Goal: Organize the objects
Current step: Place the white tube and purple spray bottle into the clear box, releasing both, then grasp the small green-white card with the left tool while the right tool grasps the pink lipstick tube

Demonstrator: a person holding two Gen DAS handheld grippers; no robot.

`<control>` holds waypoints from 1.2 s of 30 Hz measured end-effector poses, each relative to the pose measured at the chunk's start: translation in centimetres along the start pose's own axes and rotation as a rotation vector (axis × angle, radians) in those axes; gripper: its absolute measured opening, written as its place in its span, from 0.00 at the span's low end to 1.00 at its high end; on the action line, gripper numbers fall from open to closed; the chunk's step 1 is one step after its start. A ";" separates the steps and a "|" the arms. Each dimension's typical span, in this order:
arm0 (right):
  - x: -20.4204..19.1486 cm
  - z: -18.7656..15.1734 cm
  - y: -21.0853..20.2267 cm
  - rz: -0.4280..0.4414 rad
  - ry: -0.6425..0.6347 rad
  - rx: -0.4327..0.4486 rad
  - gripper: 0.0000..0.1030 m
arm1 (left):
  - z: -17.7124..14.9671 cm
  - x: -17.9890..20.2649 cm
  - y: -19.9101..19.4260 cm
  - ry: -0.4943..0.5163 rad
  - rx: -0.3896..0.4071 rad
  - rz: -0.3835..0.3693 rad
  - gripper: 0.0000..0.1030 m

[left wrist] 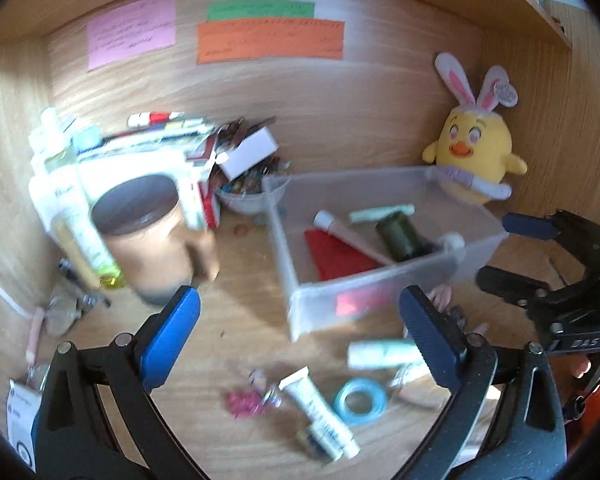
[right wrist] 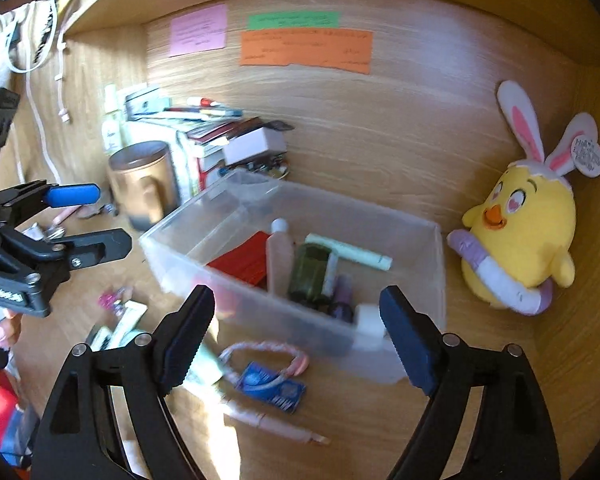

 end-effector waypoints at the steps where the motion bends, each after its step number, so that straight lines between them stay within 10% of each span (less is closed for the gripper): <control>1: -0.7 -0.5 -0.2 0.023 0.003 -0.001 0.80 | -0.4 -0.3 -0.1 -0.005 -0.006 0.003 0.98; 17: -8.5 -7.7 -0.8 0.207 -0.047 -0.097 0.79 | -7.3 -2.1 -2.8 0.025 -0.096 -0.017 0.80; 36: -11.1 -10.8 -1.4 0.279 -0.054 -0.145 0.29 | -11.2 -2.7 0.4 0.056 -0.229 -0.026 0.56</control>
Point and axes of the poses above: each gripper's, at about its wrist camera, not at the fingertips, and y roughly the way its jaws point, x to its right, z to its top, the point moved 9 cm from there along y, roughly the way its jaws point, and after that the axes turned 15 degrees about -y, right-handed, at the moved point
